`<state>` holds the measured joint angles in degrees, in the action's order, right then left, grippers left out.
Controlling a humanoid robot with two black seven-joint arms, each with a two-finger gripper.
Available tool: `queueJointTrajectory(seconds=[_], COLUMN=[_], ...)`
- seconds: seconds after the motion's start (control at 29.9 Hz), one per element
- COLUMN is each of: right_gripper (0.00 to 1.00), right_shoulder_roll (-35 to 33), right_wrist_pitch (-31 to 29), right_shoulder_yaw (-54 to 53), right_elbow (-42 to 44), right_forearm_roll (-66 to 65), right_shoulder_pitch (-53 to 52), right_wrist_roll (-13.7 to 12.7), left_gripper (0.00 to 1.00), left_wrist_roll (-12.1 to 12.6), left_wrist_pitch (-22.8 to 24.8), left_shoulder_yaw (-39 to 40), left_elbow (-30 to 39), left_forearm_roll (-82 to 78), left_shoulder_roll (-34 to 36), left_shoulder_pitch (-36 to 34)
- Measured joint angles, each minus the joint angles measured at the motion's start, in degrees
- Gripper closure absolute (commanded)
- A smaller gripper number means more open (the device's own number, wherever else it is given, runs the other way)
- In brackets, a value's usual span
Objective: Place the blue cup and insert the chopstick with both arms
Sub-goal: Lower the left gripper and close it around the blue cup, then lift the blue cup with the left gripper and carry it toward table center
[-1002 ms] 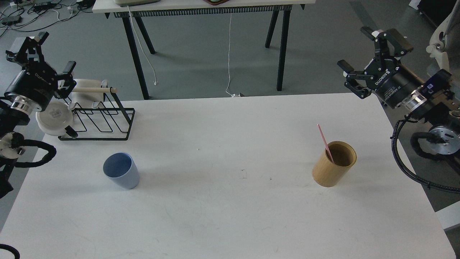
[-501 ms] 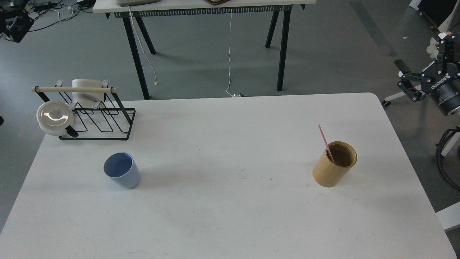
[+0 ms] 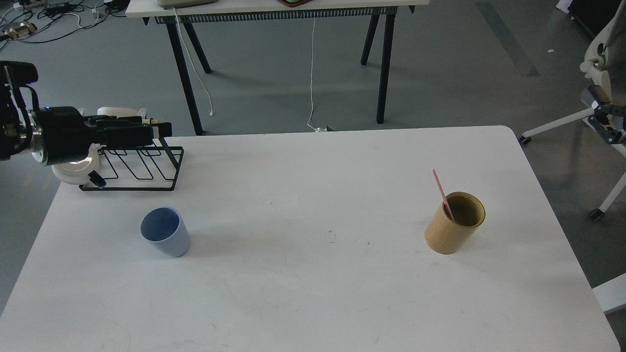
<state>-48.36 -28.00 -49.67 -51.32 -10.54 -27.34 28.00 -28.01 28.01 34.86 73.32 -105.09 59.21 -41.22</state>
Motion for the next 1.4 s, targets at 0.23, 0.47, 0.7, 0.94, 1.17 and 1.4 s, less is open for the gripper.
queueJointTrajectory(seconds=[0.23, 0.47, 0.7, 0.94, 1.17, 1.4], right_gripper=[0.01, 0.01, 0.01, 0.01, 0.01, 0.01], right_shoulder_roll=[0.45, 0.43, 0.21, 0.21, 0.21, 0.21], right_wrist_pitch=[0.0, 0.0, 0.0, 0.0, 0.0, 0.0], right_shoulder_yaw=[0.27, 0.16, 0.11, 0.11, 0.11, 0.03], right_elbow=[0.0, 0.09, 0.08, 0.07, 0.09, 0.09], right_forearm_roll=[0.0, 0.0, 0.0, 0.0, 0.0, 0.02], right_shoulder_pitch=[0.07, 0.61, 0.93, 1.16, 1.89, 2.26], right_wrist_roll=[0.0, 0.0, 0.0, 0.0, 0.0, 0.0], left_gripper=[0.0, 0.0, 0.05, 0.29, 0.81, 0.93], left_wrist_roll=[0.0, 0.0, 0.02, 0.02, 0.02, 0.02], left_wrist_pitch=[-0.02, -0.02, -0.02, -0.01, -0.01, -0.01], left_shoulder_yaw=[-0.55, -0.68, -0.76, -0.76, -0.7, -0.63], left_elbow=[-1.12, -4.36, -9.27, -10.12, -10.13, -10.13], left_forearm_roll=[-10.45, -12.97, -13.09, -12.91, -12.7, -12.36], left_shoulder_roll=[-0.4, -4.66, -8.53, -9.25, -9.36, -9.47], left_shoulder_pitch=[5.41, 9.23, 10.94, 11.33, 11.41, 11.42])
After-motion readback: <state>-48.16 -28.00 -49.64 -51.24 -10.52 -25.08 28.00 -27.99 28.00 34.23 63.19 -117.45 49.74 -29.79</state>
